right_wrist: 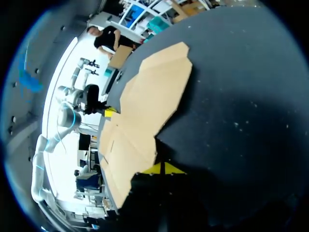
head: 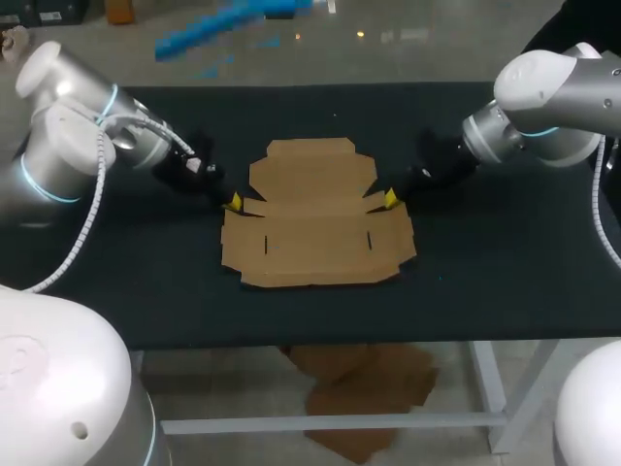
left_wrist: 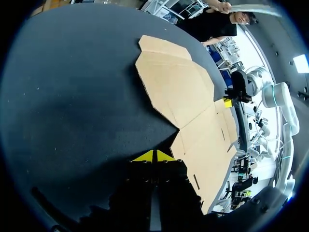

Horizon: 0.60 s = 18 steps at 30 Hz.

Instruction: Assemble the packaging by folding the flat box into shape, placing the metal phone stand inside, and closing the box properly

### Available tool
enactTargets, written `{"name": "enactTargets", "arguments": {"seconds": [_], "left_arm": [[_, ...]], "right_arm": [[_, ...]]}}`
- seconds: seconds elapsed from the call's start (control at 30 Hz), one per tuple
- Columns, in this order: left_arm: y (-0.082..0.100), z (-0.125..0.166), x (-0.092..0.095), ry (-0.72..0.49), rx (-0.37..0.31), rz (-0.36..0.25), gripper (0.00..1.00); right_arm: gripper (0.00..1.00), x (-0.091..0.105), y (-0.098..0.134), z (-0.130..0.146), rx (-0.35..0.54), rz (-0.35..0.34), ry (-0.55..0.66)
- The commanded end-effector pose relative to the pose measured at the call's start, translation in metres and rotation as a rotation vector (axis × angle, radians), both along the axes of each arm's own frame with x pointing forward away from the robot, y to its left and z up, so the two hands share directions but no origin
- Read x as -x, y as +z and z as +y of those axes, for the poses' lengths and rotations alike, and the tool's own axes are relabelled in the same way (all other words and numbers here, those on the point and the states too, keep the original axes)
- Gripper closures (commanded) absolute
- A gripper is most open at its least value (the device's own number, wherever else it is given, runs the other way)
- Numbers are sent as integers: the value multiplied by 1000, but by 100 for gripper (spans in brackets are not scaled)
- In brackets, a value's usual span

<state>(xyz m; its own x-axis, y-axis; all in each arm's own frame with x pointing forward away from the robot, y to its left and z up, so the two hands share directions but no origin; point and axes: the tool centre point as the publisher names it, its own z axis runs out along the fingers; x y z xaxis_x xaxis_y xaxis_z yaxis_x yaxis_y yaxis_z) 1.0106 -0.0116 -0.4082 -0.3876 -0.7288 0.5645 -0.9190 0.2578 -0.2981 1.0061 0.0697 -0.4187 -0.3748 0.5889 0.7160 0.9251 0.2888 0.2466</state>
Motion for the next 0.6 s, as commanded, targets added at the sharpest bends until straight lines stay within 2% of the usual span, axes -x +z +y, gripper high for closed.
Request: {"name": "enactTargets", "arguments": {"seconds": [0.03, 0.3, 0.6], "left_arm": [[0, 2, 2, 1, 8, -5, 100], [0, -2, 3, 9, 16, 10, 100], [4, -3, 7, 51, 15, 46, 100]], "right_arm": [[100, -2, -3, 0, -4, 4, 1], [100, -2, -4, -1, -5, 12, -8], [100, 2, -4, -6, 7, 28, -76]]}}
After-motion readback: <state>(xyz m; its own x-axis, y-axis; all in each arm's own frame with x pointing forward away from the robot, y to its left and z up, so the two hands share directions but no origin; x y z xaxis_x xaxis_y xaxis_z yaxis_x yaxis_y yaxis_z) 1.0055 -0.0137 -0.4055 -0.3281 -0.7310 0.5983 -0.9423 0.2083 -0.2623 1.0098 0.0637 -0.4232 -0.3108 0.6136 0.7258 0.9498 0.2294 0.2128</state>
